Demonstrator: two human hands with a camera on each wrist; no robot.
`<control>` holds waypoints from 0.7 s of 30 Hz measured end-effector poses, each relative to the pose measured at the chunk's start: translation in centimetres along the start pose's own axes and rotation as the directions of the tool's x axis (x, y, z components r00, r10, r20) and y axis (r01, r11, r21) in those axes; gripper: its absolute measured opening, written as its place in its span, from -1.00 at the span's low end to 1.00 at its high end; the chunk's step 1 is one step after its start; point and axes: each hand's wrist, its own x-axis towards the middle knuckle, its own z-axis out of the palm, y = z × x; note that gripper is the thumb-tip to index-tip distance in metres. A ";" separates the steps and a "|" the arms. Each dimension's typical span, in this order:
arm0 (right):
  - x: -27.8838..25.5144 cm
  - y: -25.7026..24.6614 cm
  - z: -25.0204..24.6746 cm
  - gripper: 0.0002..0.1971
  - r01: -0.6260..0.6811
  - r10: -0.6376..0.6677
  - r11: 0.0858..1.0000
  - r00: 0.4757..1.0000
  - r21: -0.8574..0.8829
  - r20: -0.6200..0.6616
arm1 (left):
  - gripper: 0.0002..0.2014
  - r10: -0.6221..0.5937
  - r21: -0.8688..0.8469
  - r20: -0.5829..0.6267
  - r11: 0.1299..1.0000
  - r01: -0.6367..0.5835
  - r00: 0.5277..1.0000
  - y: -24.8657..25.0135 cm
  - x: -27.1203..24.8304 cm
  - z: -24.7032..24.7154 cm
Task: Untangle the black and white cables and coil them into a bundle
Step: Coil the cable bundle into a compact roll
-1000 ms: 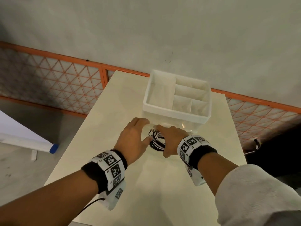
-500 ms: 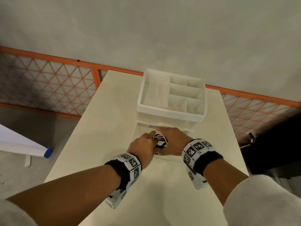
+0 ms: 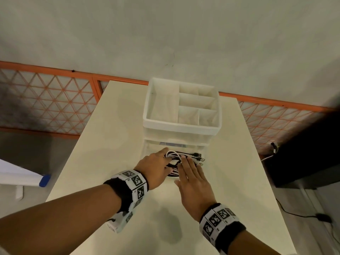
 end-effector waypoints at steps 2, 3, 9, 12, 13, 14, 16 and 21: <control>0.6 -0.2 0.1 -0.47 0.001 -0.001 1.000 1.000 -0.005 -0.030 | -0.53 -0.004 -0.012 0.009 1.000 0.004 1.000 -0.2 0.0 0.1; 0.9 -0.3 0.0 -0.47 0.002 -0.003 1.000 1.000 -0.002 -0.029 | -0.51 -0.004 -0.019 0.008 1.000 0.004 1.000 -0.4 0.1 0.2; 3.2 -0.3 -0.6 -0.59 0.017 -0.019 0.999 0.998 -0.039 -0.064 | -0.47 -0.004 -0.047 -0.090 0.999 0.000 0.996 -0.7 0.1 0.8; 3.6 -0.3 -1.0 -0.65 0.039 -0.046 0.992 0.997 -0.119 -0.062 | -0.47 0.005 -0.023 -0.124 1.000 -0.008 0.992 -0.4 0.3 0.8; 3.6 -0.1 -1.0 -0.62 0.045 -0.055 0.989 0.996 -0.139 -0.064 | -0.47 0.009 -0.008 -0.133 1.000 -0.010 0.991 -0.3 0.4 0.9; 3.7 0.0 -1.0 -0.59 0.046 -0.056 0.988 0.996 -0.151 -0.062 | -0.47 0.010 0.007 -0.142 1.000 -0.009 0.990 -0.2 0.6 1.1; 4.3 0.3 -1.2 -0.58 0.029 -0.039 0.988 0.997 -0.149 -0.068 | -0.44 -0.002 0.023 -0.159 1.000 0.006 0.987 -0.4 1.2 1.6; 6.4 0.4 -1.3 -0.73 -0.068 0.068 0.995 0.998 -0.073 -0.009 | -0.35 -0.036 0.049 -0.216 0.998 0.048 0.976 -0.8 1.4 2.1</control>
